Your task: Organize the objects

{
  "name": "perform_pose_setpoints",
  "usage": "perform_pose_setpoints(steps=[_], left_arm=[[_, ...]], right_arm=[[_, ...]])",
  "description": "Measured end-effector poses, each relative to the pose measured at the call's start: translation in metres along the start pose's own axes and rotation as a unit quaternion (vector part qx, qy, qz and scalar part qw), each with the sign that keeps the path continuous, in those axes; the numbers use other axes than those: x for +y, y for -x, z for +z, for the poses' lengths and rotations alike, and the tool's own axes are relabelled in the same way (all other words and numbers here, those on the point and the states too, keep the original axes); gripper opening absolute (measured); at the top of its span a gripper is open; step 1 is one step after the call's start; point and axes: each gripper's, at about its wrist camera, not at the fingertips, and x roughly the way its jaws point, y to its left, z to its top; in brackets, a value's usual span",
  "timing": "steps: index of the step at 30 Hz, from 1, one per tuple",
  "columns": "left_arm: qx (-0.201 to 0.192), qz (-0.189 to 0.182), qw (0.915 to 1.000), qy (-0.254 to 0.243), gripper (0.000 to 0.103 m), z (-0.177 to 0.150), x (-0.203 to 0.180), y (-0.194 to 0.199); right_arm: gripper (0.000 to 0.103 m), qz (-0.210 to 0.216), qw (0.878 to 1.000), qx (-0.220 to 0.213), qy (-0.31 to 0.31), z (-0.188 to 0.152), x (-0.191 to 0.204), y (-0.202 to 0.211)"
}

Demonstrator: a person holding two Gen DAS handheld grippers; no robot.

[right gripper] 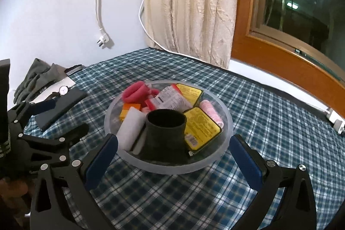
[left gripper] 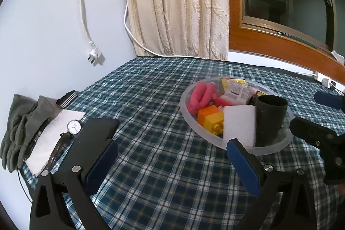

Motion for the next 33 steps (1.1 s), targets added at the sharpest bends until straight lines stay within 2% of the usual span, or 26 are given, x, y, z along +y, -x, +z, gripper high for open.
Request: perform_pose_setpoints(steps=[5, 9, 13, 33], left_arm=[[0.01, -0.005, 0.9998, 0.014, 0.102, -0.001, 0.008, -0.005], [0.01, -0.004, 0.9999, 0.013, 0.102, -0.001, 0.008, -0.005], [0.009, -0.001, 0.9999, 0.006, 0.102, 0.0, 0.006, -0.004], [0.002, -0.003, 0.9999, -0.016, 0.102, 0.003, -0.014, 0.006]], right_arm=[[0.103, 0.012, 1.0, 0.019, -0.012, -0.002, -0.001, -0.01], [0.103, -0.007, 1.0, 0.027, -0.008, -0.004, -0.002, -0.014], [0.103, -0.008, 0.999, 0.033, -0.012, -0.005, -0.005, -0.015], [0.103, -0.009, 0.999, 0.026, -0.023, -0.008, -0.017, -0.002]])
